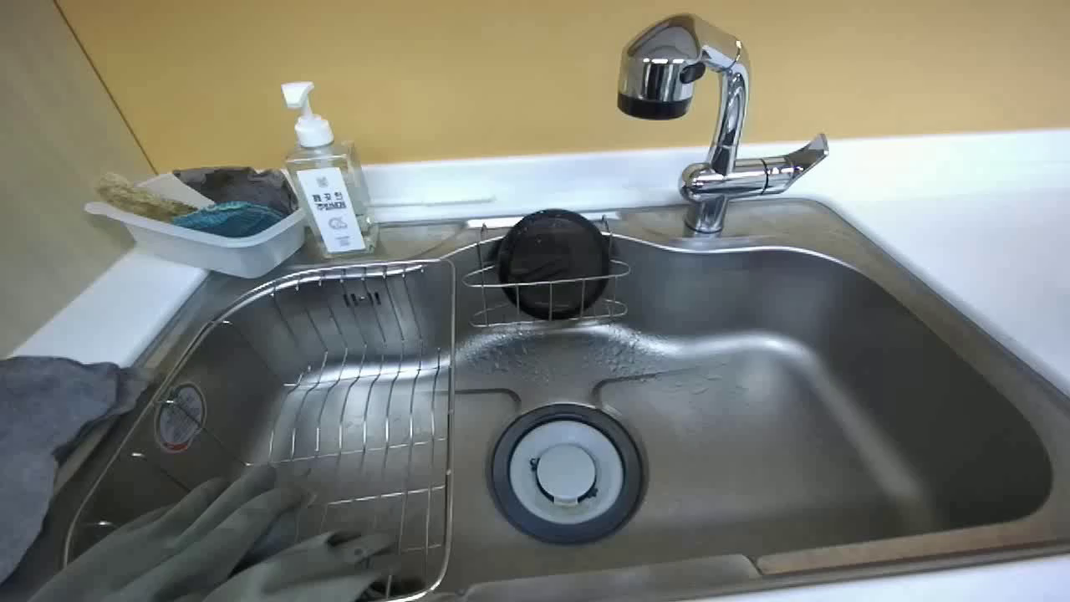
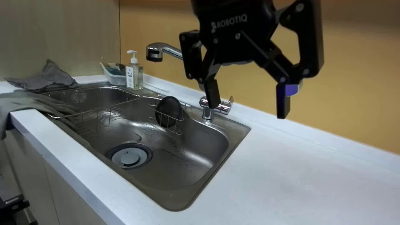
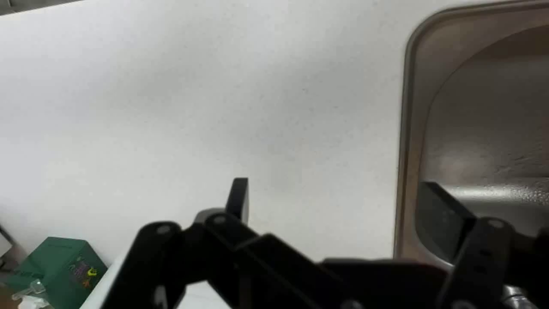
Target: Open the faucet.
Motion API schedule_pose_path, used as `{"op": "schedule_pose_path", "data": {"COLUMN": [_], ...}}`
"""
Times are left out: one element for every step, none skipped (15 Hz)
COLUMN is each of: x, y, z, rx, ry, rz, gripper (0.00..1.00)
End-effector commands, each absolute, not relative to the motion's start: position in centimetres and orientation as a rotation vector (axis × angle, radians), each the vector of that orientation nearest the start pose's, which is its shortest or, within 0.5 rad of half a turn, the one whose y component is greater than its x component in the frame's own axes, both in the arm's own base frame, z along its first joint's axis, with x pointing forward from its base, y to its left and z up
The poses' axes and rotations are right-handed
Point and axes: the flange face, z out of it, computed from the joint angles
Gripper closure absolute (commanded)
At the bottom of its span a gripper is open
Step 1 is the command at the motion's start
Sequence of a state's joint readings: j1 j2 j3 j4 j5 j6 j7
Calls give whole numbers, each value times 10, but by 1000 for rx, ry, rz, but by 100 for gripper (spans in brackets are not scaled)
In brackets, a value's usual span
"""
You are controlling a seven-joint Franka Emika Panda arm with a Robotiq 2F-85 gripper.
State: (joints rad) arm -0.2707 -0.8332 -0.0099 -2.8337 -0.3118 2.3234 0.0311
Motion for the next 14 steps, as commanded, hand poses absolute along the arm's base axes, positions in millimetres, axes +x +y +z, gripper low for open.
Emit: {"op": "schedule_pose_path", "data": {"x": [308, 307, 307, 307, 308, 308, 308, 308, 308, 308, 308, 310, 316, 322], "y": [-94, -94, -94, -94, -94, -94, -94, -94, -94, -94, -94, -91, -85, -79], "z": [447, 441, 438, 436, 435, 435, 435, 435, 435, 435, 435, 435, 436, 438], "rx": [-3389, -3390, -3390, -3390, -3390, -3390, -3390, -3390, -3390, -3390, -3390, -3389, -3390, -3391], "ry": [224, 222, 220, 219, 218, 218, 218, 218, 218, 218, 218, 195, 169, 138], "rz": [-471, -448, -432, -423, -418, -417, -417, -417, -417, -417, -417, -423, -437, -456], "gripper": [0, 0, 0, 0, 0, 0, 0, 0, 0, 0, 0, 0, 0, 0]}}
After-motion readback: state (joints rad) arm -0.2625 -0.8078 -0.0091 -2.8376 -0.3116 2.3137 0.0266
